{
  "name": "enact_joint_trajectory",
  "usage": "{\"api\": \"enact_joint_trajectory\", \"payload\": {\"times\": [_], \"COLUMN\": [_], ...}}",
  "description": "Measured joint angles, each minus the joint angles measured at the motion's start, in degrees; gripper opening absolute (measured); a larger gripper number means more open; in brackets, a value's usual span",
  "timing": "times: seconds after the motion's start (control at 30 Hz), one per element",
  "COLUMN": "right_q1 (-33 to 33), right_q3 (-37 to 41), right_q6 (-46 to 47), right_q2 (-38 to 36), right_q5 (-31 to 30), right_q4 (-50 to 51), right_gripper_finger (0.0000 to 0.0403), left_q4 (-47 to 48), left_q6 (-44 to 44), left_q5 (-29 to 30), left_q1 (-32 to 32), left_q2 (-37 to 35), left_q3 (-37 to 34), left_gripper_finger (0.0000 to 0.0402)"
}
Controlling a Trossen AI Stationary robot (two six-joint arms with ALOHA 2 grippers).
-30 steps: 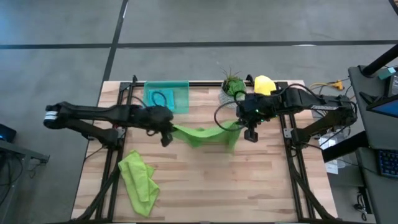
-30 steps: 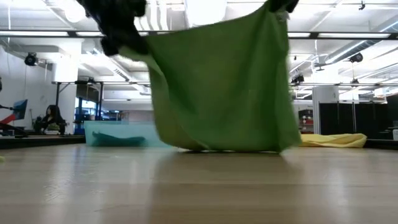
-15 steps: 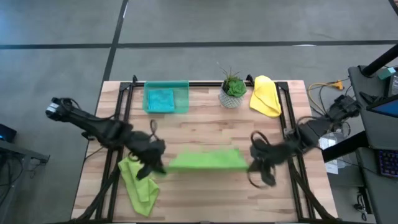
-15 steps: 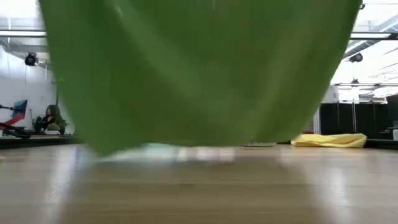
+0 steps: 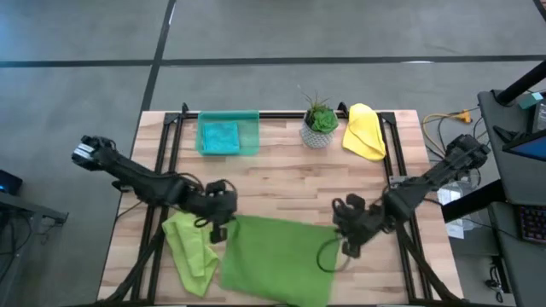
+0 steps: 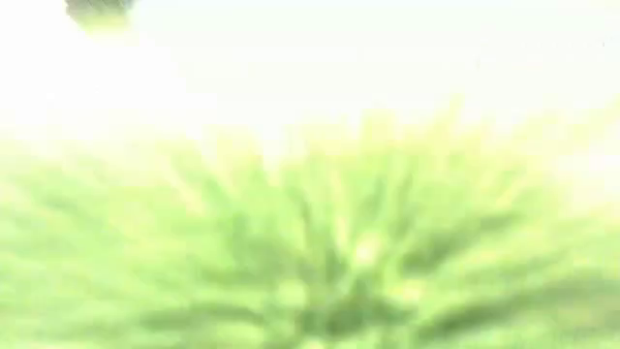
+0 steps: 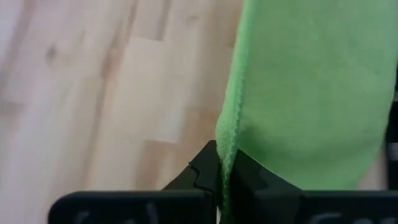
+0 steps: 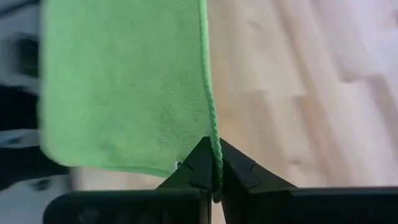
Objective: Fold microfiber towels
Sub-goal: Fold the green microfiber cloth
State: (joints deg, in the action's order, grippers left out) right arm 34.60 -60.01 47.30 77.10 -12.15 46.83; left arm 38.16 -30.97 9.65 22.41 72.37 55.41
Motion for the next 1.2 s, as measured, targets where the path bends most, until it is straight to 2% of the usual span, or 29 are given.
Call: {"api": "enact_joint_trajectory", "payload": {"times": [0.13, 0.4, 0.5, 0.73, 0.93, 1.07, 1.2], "right_q1": [-5.9, -17.0, -20.0, -25.5, -29.2, -31.4, -33.6], "right_q3": [6.2, 12.0, 13.3, 14.8, 15.2, 15.2, 15.2], "right_q6": [-3.6, -13.9, -16.1, -18.6, -19.3, -19.3, -19.3], "right_q2": [-0.4, -0.5, -0.5, -0.4, -0.3, -0.3, -0.5], "right_q5": [0.2, 0.6, 0.6, 0.5, 0.3, 0.3, 0.1], "right_q4": [-2.5, -6.8, -8.3, -8.7, -8.8, -8.8, -8.9], "right_gripper_finger": [0.0009, 0.0009, 0.0009, 0.0009, 0.0009, 0.0013, 0.0043], "left_q4": [-0.5, -2.0, -4.2, -6.2, -6.2, -6.3, -6.2], "left_q6": [3.7, 12.2, 15.1, 15.8, 16.8, 19.7, 22.0], "left_q5": [0.3, 3.1, 3.3, 3.1, 3.0, 2.7, 3.3], "left_q1": [-5.0, -13.0, -15.6, -20.3, -24.3, -26.7, -28.8], "left_q2": [4.6, 12.4, 14.9, 19.6, 20.4, 19.3, 17.8], "left_q3": [-1.7, -2.3, -2.3, -2.3, -2.3, -2.2, -2.2], "left_gripper_finger": [0.0, 0.0, 0.0, 0.0, 0.0001, 0.0028, 0.0087]}}
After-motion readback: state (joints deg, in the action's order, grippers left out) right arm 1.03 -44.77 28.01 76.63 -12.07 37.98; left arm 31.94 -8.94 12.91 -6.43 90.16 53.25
